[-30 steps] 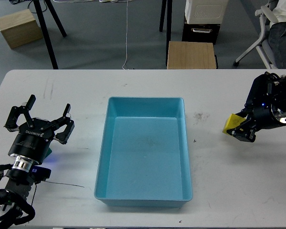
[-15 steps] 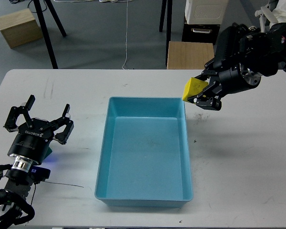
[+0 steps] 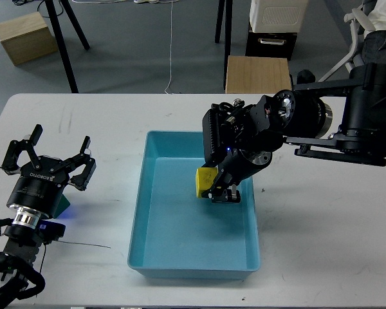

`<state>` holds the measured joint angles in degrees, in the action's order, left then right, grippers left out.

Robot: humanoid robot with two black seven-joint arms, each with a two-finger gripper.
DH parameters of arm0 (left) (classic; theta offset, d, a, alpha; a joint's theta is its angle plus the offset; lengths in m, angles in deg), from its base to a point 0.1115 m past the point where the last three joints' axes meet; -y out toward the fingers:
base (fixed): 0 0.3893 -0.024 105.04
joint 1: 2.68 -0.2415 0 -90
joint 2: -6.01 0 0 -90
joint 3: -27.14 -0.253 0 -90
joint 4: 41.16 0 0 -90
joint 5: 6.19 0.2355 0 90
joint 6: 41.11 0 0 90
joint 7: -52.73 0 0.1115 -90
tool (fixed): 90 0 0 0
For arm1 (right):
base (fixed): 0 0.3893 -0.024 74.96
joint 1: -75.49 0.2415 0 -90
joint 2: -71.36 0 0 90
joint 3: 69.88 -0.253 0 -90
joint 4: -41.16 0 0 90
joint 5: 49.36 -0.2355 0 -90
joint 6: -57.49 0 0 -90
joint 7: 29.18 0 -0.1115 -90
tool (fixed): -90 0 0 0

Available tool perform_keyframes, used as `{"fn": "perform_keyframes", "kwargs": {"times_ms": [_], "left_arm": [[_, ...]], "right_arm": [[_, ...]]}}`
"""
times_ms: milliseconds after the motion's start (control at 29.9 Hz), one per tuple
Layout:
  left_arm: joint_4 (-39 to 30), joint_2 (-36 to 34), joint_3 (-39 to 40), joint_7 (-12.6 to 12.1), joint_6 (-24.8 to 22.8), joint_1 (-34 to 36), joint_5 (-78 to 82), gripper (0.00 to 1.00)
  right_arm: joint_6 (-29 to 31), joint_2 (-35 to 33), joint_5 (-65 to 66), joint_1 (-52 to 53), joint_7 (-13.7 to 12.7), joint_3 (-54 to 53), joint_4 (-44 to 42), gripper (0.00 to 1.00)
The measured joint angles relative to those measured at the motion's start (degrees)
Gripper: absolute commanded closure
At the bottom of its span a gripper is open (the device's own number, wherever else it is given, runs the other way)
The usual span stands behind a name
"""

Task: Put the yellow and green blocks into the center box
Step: 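Lift the yellow cube and carry it over the blue tray, then release the yellow cube into the tray and withdraw the right gripper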

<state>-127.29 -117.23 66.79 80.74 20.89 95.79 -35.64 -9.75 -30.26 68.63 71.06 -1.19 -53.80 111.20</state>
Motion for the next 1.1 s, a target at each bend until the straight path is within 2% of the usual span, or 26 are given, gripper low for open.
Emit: {"fn": "perform_keyframes", "kwargs": {"times_ms": [134,167,234,334,368,401,635,769,969,1103], "left_arm": [[0.31,0.01,0.0,0.0,0.0,-0.07,0.0,0.0],[0.33,0.01,0.0,0.0,0.0,-0.1,0.0,0.0],[0.34,0.01,0.0,0.0,0.0,-0.12,0.0,0.0],[0.35,0.01,0.0,0.0,0.0,-0.12,0.02,0.0],[0.35,0.01,0.0,0.0,0.0,-0.12,0.05,0.0],[0.36,0.01,0.0,0.0,0.0,-0.12,0.07,0.0],[0.64,-0.38,-0.16,-0.02,0.0,0.29,1.23,0.0],[1.29,-3.27,-0.14,-0.03,0.0,1.55,6.24,0.0],[1.41,-13.23,-0.16,-0.03,0.38,5.77,25.27,0.0],[1.55,-21.31,-0.43,-0.03,5.43,9.77,41.62,0.0]], "right_arm": [[0.0,3.28,-0.2,-1.77,0.01,0.0,-2.29,0.8],[-0.01,3.82,-0.2,-2.26,0.01,-0.01,-2.95,0.72],[-0.04,4.52,-0.22,-3.15,0.01,-0.05,-4.02,0.47],[-0.23,5.02,-0.67,-4.47,0.0,-0.12,-5.02,0.17],[-0.28,5.04,-1.33,-4.83,0.01,-0.13,-5.14,0.09],[-0.32,4.96,-2.26,-5.08,0.01,-0.15,-5.19,0.05],[-0.49,2.56,-7.79,-4.78,0.0,-1.57,-5.27,0.02],[-0.61,-0.56,-9.5,-4.79,0.01,-6.66,-5.2,0.02],[-0.63,-5.57,-13.71,-6.18,0.0,-19.3,-5.28,0.02],[-0.63,-5.99,-18.05,-8.6,0.0,-33.28,-5.36,0.02]]}}
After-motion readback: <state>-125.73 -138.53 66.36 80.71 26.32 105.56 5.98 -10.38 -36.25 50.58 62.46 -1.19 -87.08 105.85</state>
